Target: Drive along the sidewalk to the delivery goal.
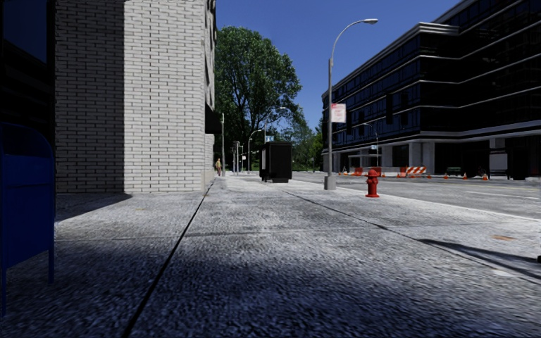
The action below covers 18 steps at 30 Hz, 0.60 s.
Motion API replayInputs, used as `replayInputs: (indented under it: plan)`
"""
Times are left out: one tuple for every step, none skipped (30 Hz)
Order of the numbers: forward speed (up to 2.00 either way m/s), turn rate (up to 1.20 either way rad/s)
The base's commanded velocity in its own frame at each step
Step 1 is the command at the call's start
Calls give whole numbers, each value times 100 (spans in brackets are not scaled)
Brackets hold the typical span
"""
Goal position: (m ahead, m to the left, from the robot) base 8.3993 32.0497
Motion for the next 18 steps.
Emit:
replayInputs:
  plan:
    - [168, 0]
    - [173, 0]
    - [173, 0]
    - [180, 0]
    - [183, 0]
    - [184, 0]
    - [185, 0]
    - [186, 0]
    - [186, 0]
    - [186, 0]
    - [186, 0]
    - [186, 0]
    - [186, 0]
    - [186, 0]
    - [186, 0]
    - [186, 0]
    - [186, 0]
    - [185, 0]
